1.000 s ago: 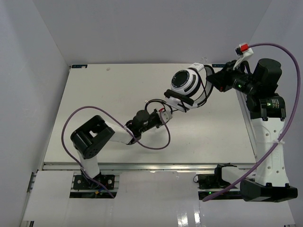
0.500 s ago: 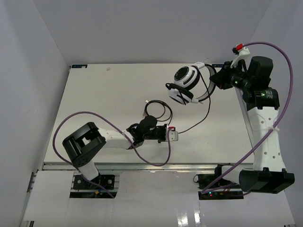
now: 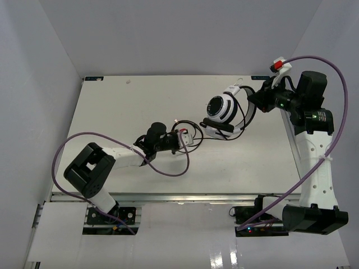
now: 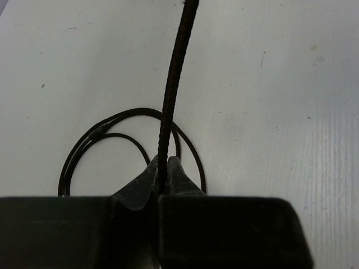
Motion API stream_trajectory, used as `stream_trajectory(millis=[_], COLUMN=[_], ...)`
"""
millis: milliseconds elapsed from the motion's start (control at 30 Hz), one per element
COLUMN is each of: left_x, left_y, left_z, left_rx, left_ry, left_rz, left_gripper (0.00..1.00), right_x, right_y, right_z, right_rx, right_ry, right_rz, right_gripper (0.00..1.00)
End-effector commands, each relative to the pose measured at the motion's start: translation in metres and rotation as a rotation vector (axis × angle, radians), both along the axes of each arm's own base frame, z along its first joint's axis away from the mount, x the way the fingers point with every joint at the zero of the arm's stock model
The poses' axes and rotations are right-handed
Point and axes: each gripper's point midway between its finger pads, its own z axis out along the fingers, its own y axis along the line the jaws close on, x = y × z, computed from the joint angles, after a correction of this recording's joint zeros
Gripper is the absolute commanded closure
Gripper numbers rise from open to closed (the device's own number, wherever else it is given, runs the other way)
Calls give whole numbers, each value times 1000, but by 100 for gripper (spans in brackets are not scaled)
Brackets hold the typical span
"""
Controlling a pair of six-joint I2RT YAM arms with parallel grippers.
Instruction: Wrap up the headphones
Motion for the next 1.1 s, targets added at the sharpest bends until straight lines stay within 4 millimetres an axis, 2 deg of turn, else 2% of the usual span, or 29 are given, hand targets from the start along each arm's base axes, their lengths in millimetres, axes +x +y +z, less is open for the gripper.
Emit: stream_trajectory(millis=[0,67,167,267,300,400,467,567,667,733,933,1067], left_x=[34,57,71,66,65,59,62,58,39,20,-34,-48], left_y=[12,22,24,10,4,-7,-12,-16,-23,-29,-39,-55], left_z=[21,34,54,80,97,127,149,165,182,188,195,200], left_rx=[-70,-117,-162,-206,-226,-262,-275,-284,-295,-290,-248,-264], left_ry=[67,128,233,344,390,514,573,659,772,862,1004,1073], left_rz=[48,90,94,13,-16,-75,-72,-75,-134,-180,-276,-244], left_gripper=[100,100,100,100,100,100,100,100,100,100,100,95], right_x=[-34,-40,-39,-28,-25,-19,-16,-13,-1,10,43,60], right_y=[20,15,-2,-20,-24,-22,-18,-9,-1,-5,-18,-12], right_z=[9,-5,-32,-47,-54,-73,-80,-94,-100,-101,-80,-70], right_rx=[-68,-144,-299,-433,-458,-531,-561,-603,-629,-631,-601,-553], right_ry=[-125,-148,-197,-243,-237,-228,-235,-223,-221,-201,-208,-208], right_rz=[232,245,200,117,100,87,84,63,-32,-154,-411,-492], right_gripper=[92,92,92,92,92,92,92,92,92,92,92,92])
